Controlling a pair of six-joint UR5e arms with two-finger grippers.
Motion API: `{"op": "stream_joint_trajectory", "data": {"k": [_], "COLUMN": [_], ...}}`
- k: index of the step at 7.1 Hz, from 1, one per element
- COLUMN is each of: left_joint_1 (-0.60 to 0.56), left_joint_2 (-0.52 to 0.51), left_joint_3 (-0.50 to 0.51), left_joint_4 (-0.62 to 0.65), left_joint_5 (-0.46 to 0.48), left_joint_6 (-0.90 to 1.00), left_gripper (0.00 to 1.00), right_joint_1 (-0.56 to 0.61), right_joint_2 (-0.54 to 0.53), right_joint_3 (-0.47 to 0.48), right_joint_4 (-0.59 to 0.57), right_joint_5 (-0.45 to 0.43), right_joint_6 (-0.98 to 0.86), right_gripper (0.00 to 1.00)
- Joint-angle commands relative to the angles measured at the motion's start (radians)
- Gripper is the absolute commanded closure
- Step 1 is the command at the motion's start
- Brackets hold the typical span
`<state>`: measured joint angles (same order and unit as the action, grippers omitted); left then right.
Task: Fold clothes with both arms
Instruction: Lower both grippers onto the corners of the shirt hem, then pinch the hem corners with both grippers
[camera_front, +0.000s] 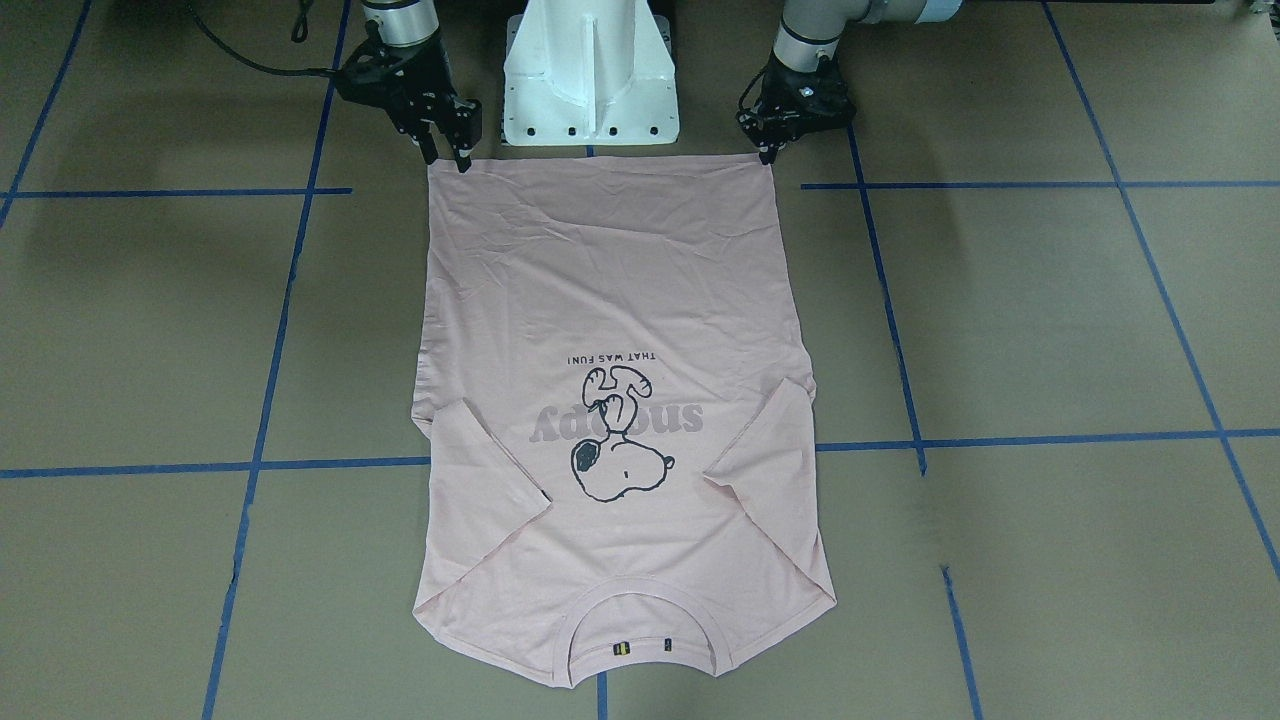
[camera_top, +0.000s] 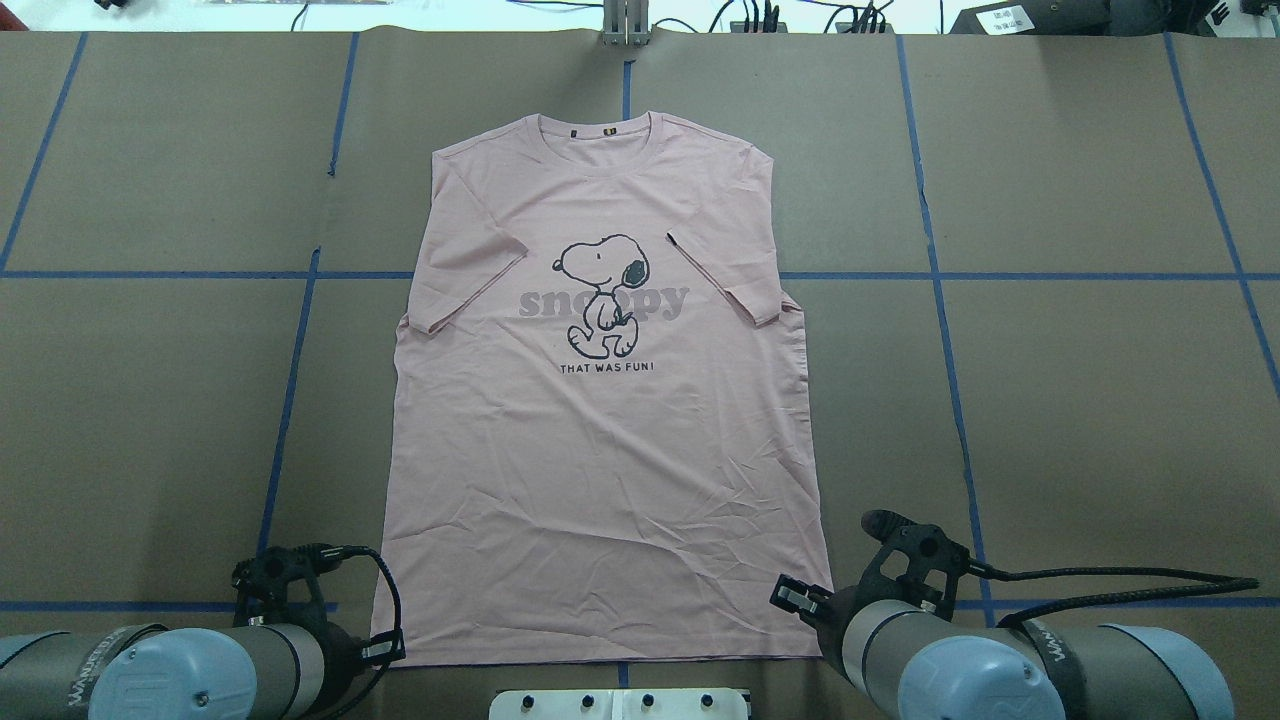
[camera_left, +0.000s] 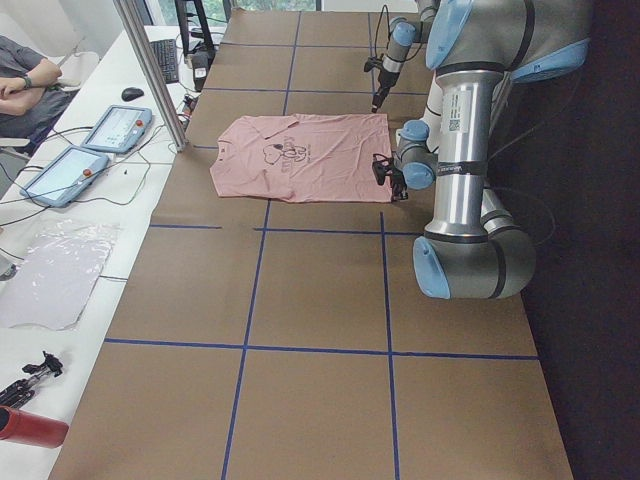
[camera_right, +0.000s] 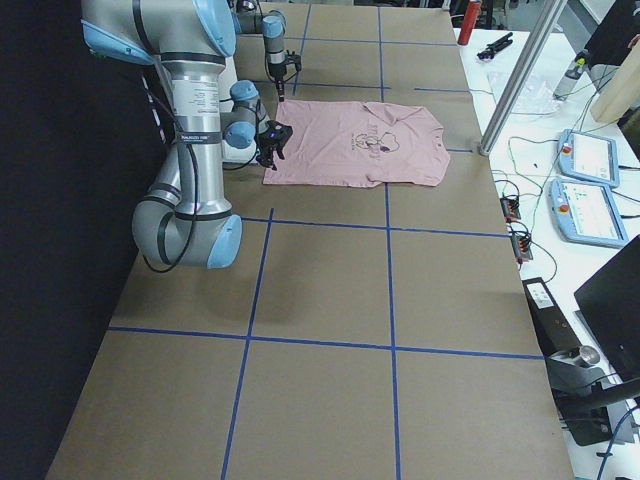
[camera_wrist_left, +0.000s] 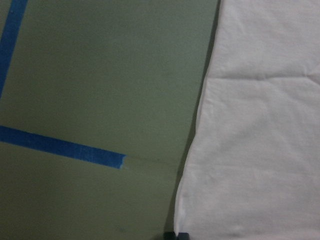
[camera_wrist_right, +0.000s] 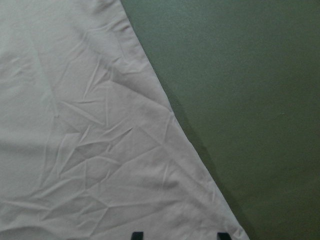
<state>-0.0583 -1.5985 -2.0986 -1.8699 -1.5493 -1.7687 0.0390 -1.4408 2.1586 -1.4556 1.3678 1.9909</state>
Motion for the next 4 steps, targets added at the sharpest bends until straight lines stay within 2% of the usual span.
{"op": "stream_joint_trajectory", "data": {"k": [1, 4], "left_joint_1": [0.0, 0.002], "left_joint_2": [0.0, -0.001], "left_joint_3": [-0.004, -0.006], "left_joint_4": [0.0, 0.0], "left_joint_5": [0.0, 0.0], "left_joint_6": [0.0, 0.0], "left_gripper": [1.0, 1.0], "right_joint_1": [-0.016, -0.036], "right_joint_2": [0.0, -0.006], "right_joint_3": [-0.042, -0.049], "right_joint_4": [0.001, -0.002], "right_joint_5": [-0.001, 0.002], "right_joint_6": [0.0, -0.001], "right_gripper": [0.49, 0.54]}}
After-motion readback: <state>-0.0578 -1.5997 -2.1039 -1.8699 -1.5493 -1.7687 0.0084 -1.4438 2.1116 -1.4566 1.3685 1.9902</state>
